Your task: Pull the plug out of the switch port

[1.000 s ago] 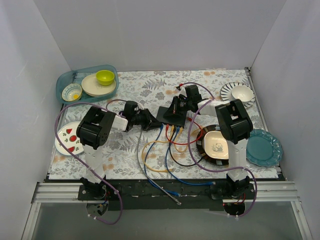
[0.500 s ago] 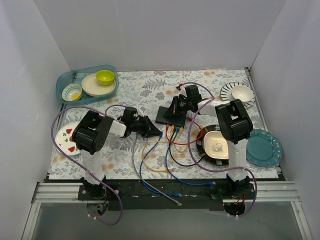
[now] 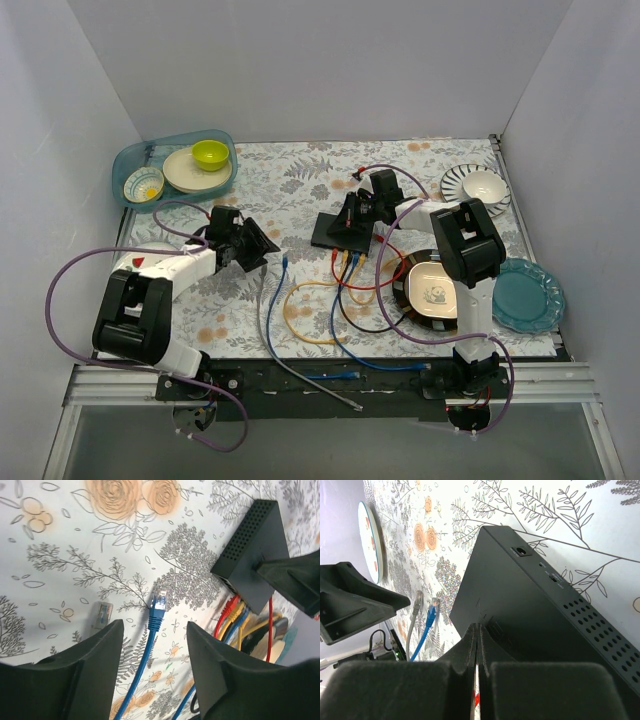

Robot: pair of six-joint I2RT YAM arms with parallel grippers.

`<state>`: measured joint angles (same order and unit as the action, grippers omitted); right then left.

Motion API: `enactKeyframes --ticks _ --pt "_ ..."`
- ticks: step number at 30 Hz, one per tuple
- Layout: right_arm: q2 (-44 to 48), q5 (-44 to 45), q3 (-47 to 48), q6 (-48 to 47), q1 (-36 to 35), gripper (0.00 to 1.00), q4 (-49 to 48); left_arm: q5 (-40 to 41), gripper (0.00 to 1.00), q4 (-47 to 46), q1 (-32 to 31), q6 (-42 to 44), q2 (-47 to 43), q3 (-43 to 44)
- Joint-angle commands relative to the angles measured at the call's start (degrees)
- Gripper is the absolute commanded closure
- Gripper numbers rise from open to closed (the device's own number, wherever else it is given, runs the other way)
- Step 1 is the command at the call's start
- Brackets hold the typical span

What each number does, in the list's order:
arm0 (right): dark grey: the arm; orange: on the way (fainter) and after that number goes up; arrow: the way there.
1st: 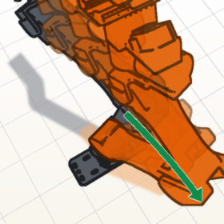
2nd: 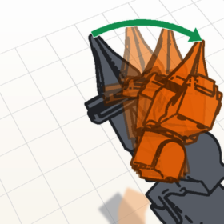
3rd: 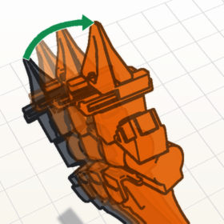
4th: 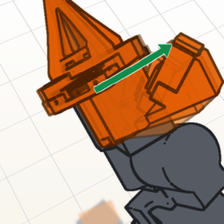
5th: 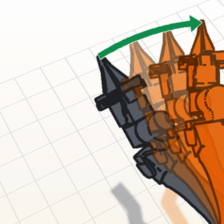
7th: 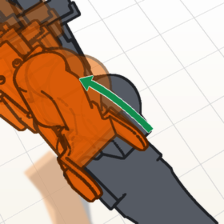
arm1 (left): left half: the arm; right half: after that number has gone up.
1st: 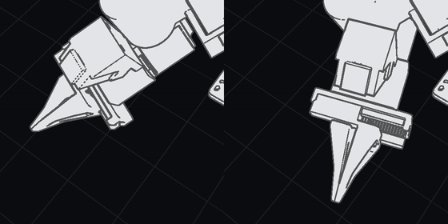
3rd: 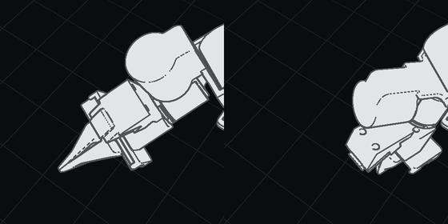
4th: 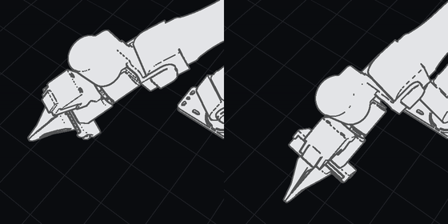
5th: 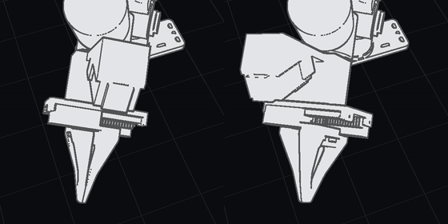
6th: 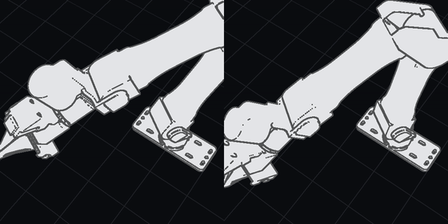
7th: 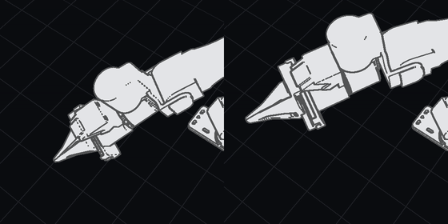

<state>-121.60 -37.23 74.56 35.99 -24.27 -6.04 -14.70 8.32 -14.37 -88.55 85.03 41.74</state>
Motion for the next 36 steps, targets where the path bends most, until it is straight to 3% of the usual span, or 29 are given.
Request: enactKeyframes --ticks 1,5,8,14,36 --pt "-4.8 11.4 -3.0 -5.0 -0.5 0.99 10.2 6.1 0.45 3.8 -0.2 -0.4 -3.0 2.7" --pt "-4.7 11.7 -3.0 -5.1 -0.5 0.99 10.1 -8.8 0.47 -10.4 -1.4 -2.2 0.2 4.0" --pt "-4.8 11.7 -3.0 -5.0 -0.5 0.99 10.2 -13.4 0.55 -15.4 -5.8 -3.6 6.4 7.6" --pt "-4.7 12.0 -2.9 -5.1 -0.5 0.99 10.3 -14.9 0.59 -18.1 -12.4 -3.0 16.7 12.5" --pt "-5.4 12.6 -1.4 -5.7 -0.5 0.99 11.4 -19.1 0.66 -26.4 -12.9 -7.3 31.3 15.0"
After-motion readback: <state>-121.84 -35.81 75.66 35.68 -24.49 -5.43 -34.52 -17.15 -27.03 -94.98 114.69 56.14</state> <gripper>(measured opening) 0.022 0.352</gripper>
